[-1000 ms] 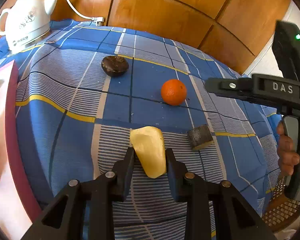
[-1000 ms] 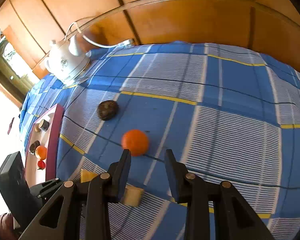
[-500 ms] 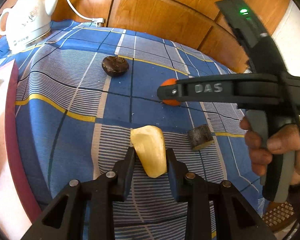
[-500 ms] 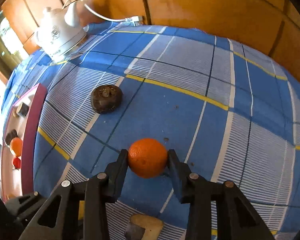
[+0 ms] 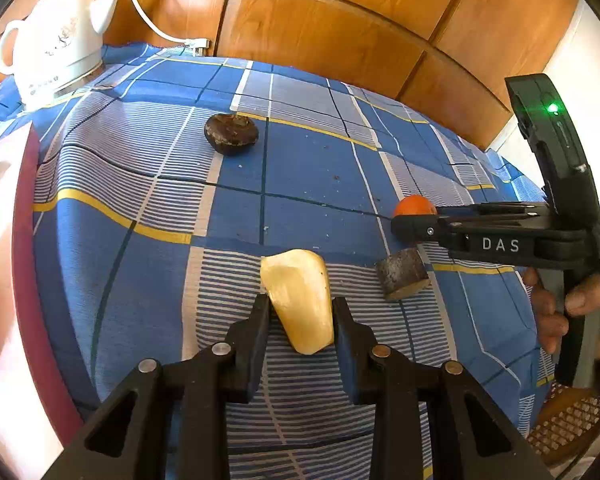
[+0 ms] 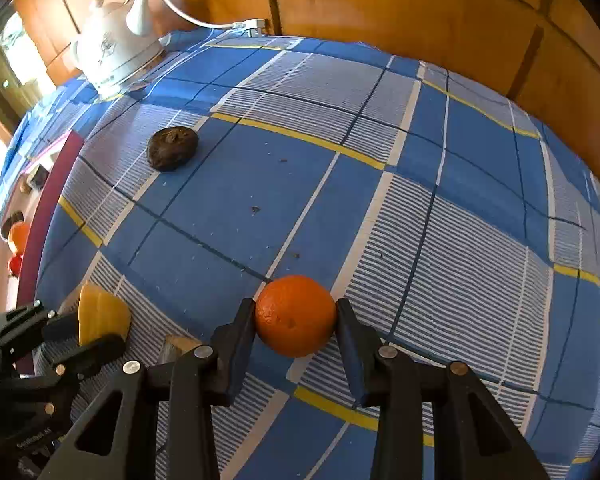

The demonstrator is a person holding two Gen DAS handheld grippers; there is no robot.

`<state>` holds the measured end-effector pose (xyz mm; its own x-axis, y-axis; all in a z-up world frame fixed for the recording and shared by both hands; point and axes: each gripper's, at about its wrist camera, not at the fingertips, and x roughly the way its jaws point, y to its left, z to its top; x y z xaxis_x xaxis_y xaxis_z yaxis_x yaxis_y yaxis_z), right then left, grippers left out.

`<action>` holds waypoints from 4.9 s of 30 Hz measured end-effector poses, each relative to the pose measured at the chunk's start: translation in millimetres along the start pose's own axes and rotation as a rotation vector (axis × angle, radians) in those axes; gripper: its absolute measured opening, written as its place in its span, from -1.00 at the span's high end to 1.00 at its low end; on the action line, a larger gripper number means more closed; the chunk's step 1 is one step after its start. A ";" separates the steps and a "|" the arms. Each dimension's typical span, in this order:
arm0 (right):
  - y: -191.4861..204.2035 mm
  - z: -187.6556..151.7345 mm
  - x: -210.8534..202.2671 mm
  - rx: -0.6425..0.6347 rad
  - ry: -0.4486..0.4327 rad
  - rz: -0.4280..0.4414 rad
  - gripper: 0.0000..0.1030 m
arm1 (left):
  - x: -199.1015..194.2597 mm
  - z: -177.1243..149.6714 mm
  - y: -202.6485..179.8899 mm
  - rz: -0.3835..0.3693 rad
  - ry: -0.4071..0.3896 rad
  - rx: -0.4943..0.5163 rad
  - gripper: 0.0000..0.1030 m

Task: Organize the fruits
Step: 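Grasp the orange with the right gripper while the left gripper holds the yellow piece, then hold the yellow piece in the left gripper while the right gripper holds the orange, then carry the yellow piece over the tray and lower it with the left gripper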

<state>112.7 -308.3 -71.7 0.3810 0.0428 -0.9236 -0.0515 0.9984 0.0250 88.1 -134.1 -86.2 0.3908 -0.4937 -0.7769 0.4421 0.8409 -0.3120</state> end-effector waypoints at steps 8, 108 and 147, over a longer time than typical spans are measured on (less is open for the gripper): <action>-8.9 -0.5 7.2 0.035 0.000 0.042 0.21 | 1.2 -0.4 -4.2 0.026 -0.003 0.022 0.37; 10.4 0.8 11.5 -0.061 -0.016 -0.056 0.23 | -147.2 -55.9 194.5 0.278 -0.182 -0.493 0.28; 13.4 0.4 10.0 -0.075 -0.021 -0.079 0.23 | -161.1 -45.6 122.3 0.450 -0.246 -0.260 0.06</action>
<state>116.1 -294.4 -80.5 0.4062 -0.0341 -0.9131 -0.0896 0.9930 -0.0769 42.4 58.4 -24.1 0.6845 -0.0851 -0.7241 -0.0123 0.9917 -0.1282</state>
